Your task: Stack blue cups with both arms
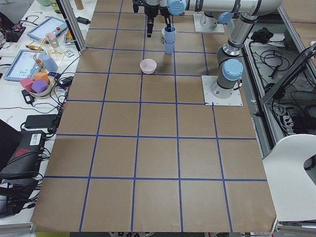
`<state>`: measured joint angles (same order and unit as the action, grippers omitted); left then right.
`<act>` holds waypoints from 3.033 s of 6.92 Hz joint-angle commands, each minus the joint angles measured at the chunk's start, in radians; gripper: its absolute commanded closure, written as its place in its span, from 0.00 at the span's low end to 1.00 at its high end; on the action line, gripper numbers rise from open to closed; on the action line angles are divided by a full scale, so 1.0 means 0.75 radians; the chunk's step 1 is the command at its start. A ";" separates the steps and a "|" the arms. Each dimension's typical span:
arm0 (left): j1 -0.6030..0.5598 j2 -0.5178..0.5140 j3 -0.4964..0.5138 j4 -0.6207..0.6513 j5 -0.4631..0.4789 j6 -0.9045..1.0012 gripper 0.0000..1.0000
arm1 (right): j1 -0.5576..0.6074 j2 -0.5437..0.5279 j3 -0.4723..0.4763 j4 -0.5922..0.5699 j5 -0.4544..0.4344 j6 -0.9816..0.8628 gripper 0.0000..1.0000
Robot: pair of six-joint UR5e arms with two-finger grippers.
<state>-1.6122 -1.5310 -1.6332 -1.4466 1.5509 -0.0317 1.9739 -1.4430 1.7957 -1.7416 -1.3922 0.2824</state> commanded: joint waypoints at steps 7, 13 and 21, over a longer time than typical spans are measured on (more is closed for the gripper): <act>0.000 0.000 -0.001 0.000 -0.004 0.005 0.00 | -0.002 0.001 0.001 -0.010 -0.017 0.004 0.05; -0.002 0.000 -0.001 -0.002 -0.002 0.003 0.00 | -0.381 -0.017 -0.371 0.255 -0.168 -0.236 0.00; -0.002 0.000 0.001 -0.002 0.000 0.001 0.00 | -0.550 -0.162 -0.404 0.434 -0.299 -0.372 0.00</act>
<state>-1.6137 -1.5309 -1.6334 -1.4481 1.5508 -0.0307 1.5621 -1.5640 1.4920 -1.4165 -1.6161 0.0031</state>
